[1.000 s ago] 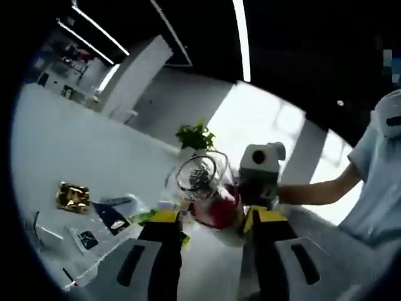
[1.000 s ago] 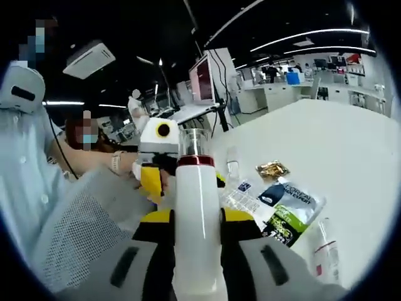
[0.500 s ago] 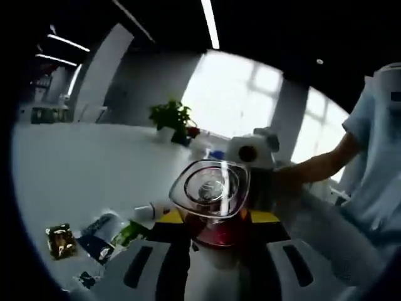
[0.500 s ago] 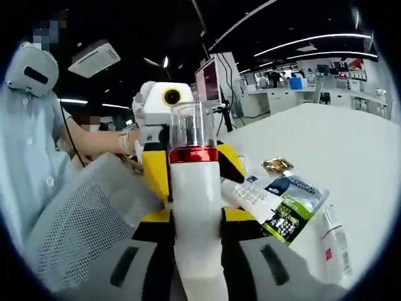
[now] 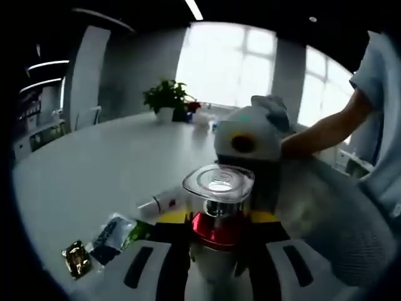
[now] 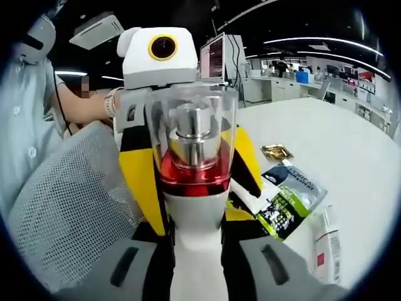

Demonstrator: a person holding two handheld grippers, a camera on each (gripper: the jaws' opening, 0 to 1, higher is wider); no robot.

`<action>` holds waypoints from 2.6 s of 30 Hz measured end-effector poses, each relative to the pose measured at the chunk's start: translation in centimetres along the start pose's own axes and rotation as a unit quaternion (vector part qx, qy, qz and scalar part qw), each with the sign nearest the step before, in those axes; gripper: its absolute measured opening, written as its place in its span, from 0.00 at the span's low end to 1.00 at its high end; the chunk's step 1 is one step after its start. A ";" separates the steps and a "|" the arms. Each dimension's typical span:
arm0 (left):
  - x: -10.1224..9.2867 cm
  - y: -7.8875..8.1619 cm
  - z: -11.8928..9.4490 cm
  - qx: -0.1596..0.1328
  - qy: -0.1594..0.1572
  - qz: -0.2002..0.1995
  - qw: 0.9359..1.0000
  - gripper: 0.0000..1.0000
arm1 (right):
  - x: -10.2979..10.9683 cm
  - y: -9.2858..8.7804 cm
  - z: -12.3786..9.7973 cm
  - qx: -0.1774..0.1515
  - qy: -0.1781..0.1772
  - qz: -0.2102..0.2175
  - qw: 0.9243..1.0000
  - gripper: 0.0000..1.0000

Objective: Arrange the skincare products in the storage area until every visible bottle or jar stands upright without overlapping.

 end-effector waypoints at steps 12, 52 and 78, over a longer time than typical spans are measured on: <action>2.3 0.7 0.7 -0.044 0.022 0.030 0.998 0.31 | -3.0 0.3 -0.2 0.037 -0.030 -0.059 0.997 0.27; 3.6 1.1 3.0 -0.060 0.028 0.020 0.998 0.32 | -5.1 -0.2 -1.8 0.052 -0.015 -0.090 0.994 0.29; 3.8 -0.1 0.4 -0.017 0.057 0.037 0.998 0.54 | -4.2 -0.2 -4.5 0.040 -0.079 -0.075 0.993 0.65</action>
Point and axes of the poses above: the point that each gripper's makers call its tool centre point, and the gripper's own axes: z roughly forward along the fingers, x roughly to its left, y roughly out of its top, the point moved 2 cm from there along -z, roughly backward along the fingers, and after that the axes turned 2 degrees about -x, right-handed, at the moved point
